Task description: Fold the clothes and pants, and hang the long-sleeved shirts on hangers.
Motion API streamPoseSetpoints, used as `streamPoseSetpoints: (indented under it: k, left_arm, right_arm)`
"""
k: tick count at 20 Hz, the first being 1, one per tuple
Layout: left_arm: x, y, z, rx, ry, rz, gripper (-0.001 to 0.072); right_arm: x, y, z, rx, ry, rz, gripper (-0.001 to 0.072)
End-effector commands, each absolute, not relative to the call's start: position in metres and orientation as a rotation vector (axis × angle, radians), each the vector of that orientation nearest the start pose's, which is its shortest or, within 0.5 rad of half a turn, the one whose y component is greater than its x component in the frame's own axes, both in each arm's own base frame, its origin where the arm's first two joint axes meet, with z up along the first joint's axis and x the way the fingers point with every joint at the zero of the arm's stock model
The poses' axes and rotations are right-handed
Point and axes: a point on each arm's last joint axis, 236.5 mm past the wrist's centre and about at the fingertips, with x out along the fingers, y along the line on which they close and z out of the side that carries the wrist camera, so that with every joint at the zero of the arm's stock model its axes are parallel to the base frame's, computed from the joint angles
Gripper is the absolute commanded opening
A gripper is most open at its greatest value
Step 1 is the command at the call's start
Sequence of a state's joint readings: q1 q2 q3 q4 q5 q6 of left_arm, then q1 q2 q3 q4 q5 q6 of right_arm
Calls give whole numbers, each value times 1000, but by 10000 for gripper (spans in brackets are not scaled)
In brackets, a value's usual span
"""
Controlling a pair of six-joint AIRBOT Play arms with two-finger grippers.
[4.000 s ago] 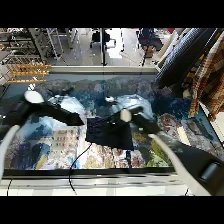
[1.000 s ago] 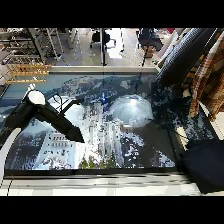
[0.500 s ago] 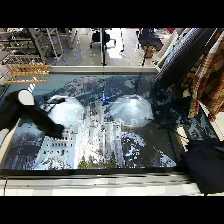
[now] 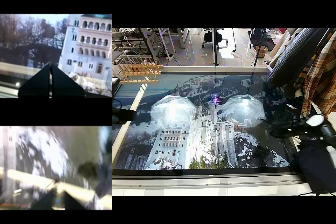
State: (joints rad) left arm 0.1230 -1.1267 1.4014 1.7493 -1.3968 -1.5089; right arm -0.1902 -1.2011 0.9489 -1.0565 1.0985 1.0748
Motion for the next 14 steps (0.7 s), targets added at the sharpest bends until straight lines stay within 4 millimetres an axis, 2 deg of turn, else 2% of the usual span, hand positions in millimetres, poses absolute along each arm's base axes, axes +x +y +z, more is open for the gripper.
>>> streamPoseSetpoints:
  k: [1,3,6,9,14]
  left_arm:
    - [357,99,147,115,1103,259,15]
    - [357,99,147,115,1103,259,15]
    - [357,99,147,115,1103,258,16]
    - [357,99,147,115,1103,259,15]
    - [357,99,147,115,1103,259,15]
  right_arm:
    - [413,64,12,33,942,345,14]
    - [441,62,34,39,797,288,16]
    - [464,53,55,38,673,229,15]
    - [474,46,66,35,613,196,15]
    - [476,44,69,34,597,187,15]
